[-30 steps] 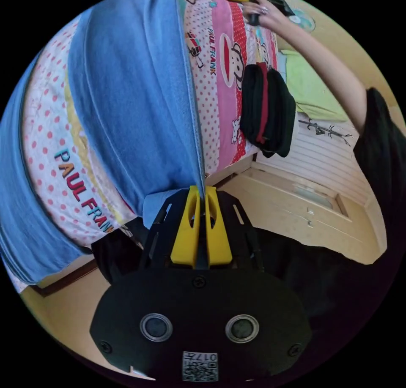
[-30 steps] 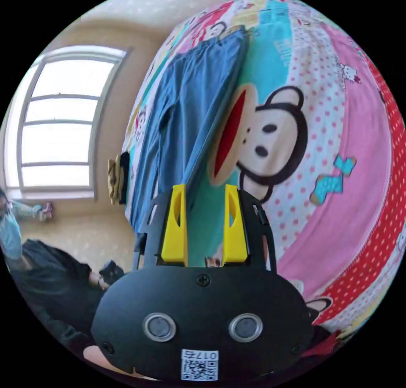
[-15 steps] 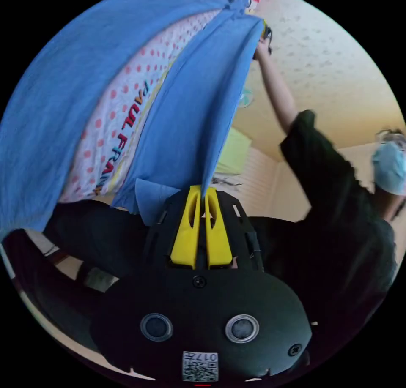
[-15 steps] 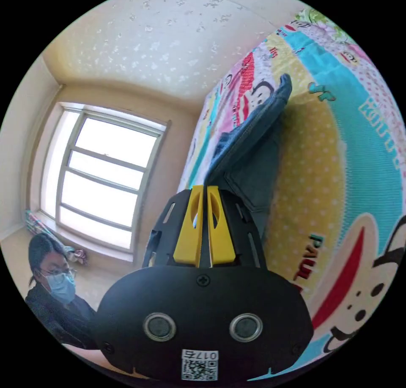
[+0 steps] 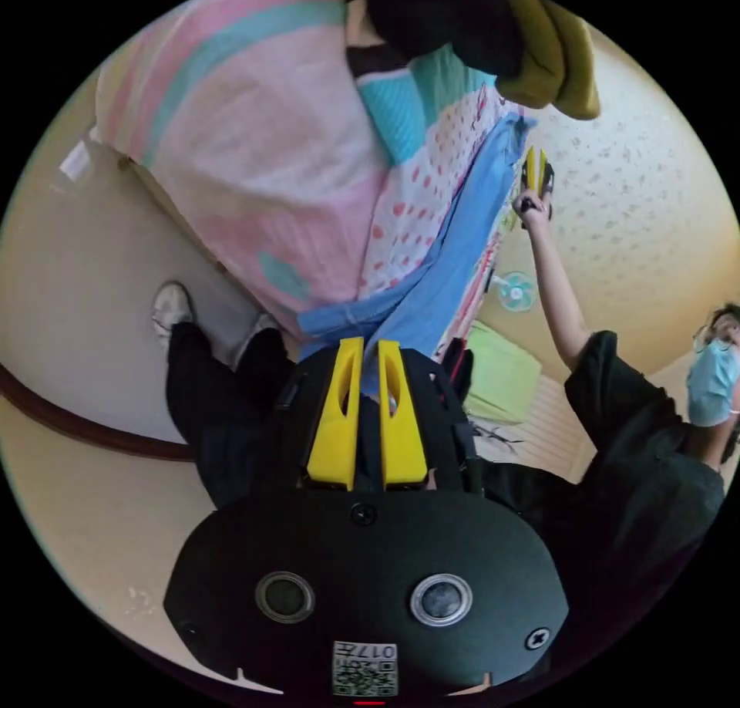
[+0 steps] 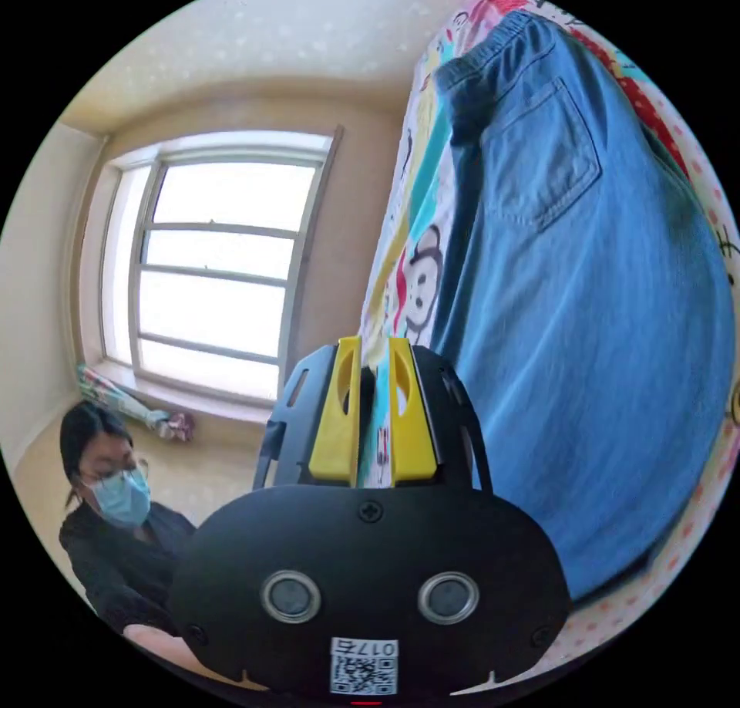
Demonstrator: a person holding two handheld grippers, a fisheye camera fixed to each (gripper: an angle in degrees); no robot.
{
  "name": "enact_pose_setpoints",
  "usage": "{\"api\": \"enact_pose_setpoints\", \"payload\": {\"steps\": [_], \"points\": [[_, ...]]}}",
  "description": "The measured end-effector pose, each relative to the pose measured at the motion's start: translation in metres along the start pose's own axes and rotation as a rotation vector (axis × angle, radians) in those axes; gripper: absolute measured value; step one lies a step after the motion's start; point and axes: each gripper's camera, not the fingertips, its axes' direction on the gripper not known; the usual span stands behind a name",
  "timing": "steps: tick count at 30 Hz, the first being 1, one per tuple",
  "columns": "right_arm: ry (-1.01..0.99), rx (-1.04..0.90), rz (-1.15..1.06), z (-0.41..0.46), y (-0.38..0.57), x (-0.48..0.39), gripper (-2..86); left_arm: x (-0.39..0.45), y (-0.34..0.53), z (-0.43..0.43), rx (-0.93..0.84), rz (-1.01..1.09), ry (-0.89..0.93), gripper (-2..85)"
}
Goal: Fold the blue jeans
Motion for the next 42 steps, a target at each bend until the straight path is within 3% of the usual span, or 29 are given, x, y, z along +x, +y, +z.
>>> {"api": "enact_pose_setpoints", "payload": {"steps": [2, 5, 8, 11, 14, 17, 18, 22, 25, 27, 31, 34, 42], "points": [[0.308, -0.145, -0.031, -0.007, 0.074, -0.028, 7.0, 0.020, 0.002, -0.002, 0.015, 0.082, -0.121, 7.4], [0.534, -0.242, 0.066, -0.009, 0.173, -0.038, 9.0, 0.057, -0.003, 0.002, 0.031, 0.258, -0.238, 10.2], [0.511, -0.260, 0.204, 0.006, 0.264, -0.032, 10.4, 0.082, -0.019, 0.019, -0.027, 0.394, -0.260, 12.6], [0.442, -0.049, 0.272, 0.014, 0.328, -0.041, 9.1, 0.088, -0.025, 0.049, -0.147, 0.455, -0.322, 12.1], [0.366, -0.119, 0.297, 0.039, 0.362, -0.042, 4.8, 0.097, -0.012, 0.061, -0.255, 0.520, -0.392, 4.2], [0.380, 0.015, 0.245, 0.031, 0.387, -0.062, 3.5, 0.103, 0.011, 0.046, -0.272, 0.578, -0.294, 0.5], [0.377, 0.014, 0.249, 0.030, 0.390, -0.064, 3.3, 0.101, 0.019, 0.043, -0.319, 0.571, -0.236, 0.2], [0.441, -0.228, 0.277, 0.049, 0.426, -0.056, 3.1, 0.068, 0.063, 0.070, -0.505, 0.467, -0.314, 0.3], [0.338, -0.328, 0.378, 0.048, 0.435, -0.038, 3.6, 0.065, 0.082, 0.078, -0.551, 0.431, -0.468, 3.1], [0.310, -0.256, 0.364, 0.031, 0.429, -0.034, 4.3, 0.079, 0.081, 0.072, -0.513, 0.468, -0.505, 7.6], [0.235, -0.036, 0.325, -0.012, 0.392, -0.007, 8.1, 0.133, 0.046, 0.045, -0.279, 0.577, -0.267, 12.5], [0.171, 0.065, 0.295, -0.032, 0.358, 0.024, 10.4, 0.154, 0.011, 0.042, -0.201, 0.609, -0.143, 13.2], [0.067, 0.075, 0.281, -0.041, 0.305, 0.091, 12.8, 0.152, -0.027, 0.067, -0.165, 0.548, -0.252, 15.7]]}}
